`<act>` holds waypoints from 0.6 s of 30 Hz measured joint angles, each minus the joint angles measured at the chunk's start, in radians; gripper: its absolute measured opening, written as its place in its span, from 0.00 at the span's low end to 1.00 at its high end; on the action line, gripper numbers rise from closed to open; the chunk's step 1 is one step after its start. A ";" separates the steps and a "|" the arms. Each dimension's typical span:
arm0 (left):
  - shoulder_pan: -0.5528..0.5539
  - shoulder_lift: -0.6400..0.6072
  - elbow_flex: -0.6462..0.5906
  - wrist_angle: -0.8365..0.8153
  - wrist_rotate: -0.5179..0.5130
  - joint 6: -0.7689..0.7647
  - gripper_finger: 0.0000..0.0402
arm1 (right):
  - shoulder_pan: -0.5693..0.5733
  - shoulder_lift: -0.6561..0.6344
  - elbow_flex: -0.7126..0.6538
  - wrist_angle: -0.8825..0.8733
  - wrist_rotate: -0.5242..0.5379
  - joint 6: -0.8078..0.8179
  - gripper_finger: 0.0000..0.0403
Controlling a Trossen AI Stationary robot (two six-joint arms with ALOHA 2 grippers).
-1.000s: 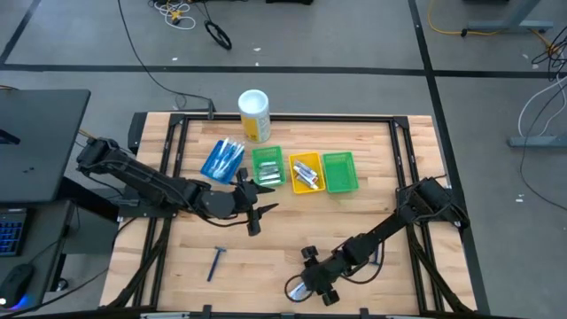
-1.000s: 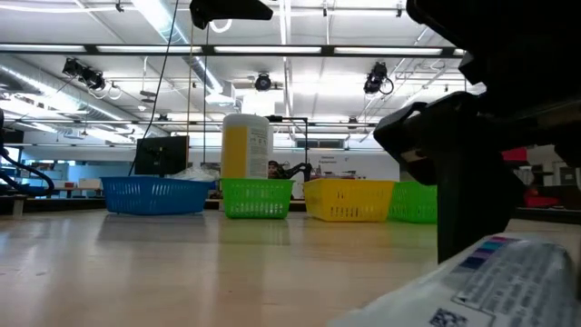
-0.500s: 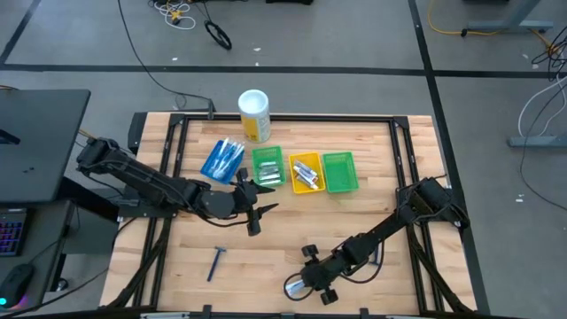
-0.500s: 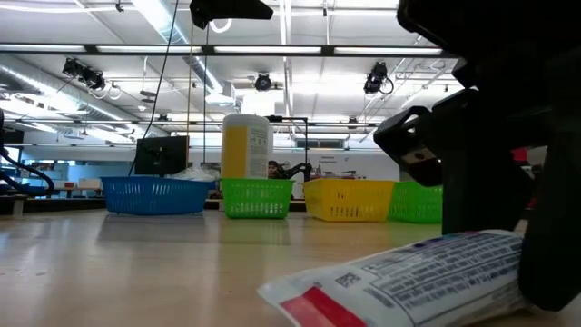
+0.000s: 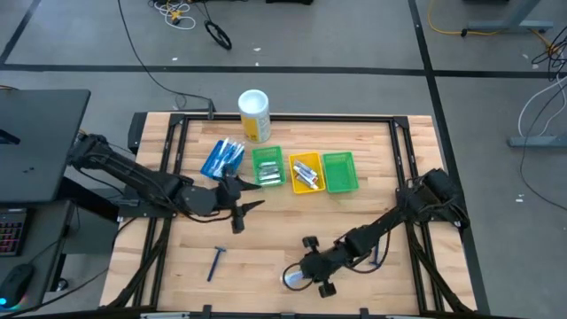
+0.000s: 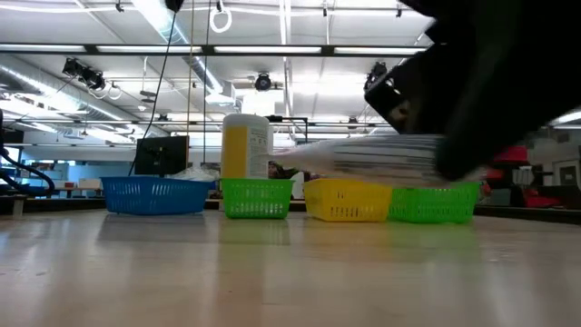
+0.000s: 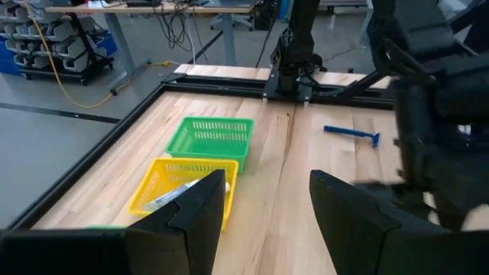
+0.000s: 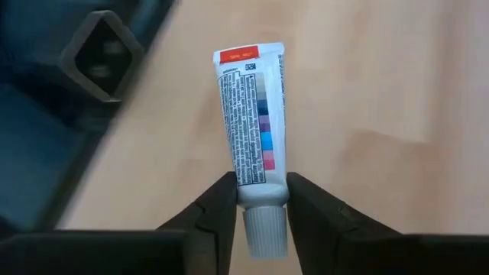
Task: Pick & Place Travel size toiletries
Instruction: Put the toothpaste into the yellow bin
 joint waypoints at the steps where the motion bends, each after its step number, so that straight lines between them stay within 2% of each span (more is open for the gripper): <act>1: -0.004 -0.018 0.000 -0.021 0.001 -0.004 0.50 | -0.007 -0.014 0.000 -0.020 0.022 -0.013 0.27; 5: -0.006 -0.070 0.000 -0.079 -0.003 0.003 0.50 | -0.051 -0.100 0.002 -0.140 0.096 -0.059 0.27; 8: -0.006 -0.099 -0.001 -0.085 -0.009 0.027 0.50 | -0.110 -0.173 0.002 -0.294 0.147 -0.065 0.27; 13: -0.004 -0.119 -0.002 -0.091 -0.029 0.100 0.50 | -0.242 -0.304 0.002 -0.480 0.302 -0.129 0.27; 18: 0.001 -0.122 -0.002 -0.092 -0.074 0.113 0.50 | -0.439 -0.369 0.003 -0.576 0.268 -0.198 0.27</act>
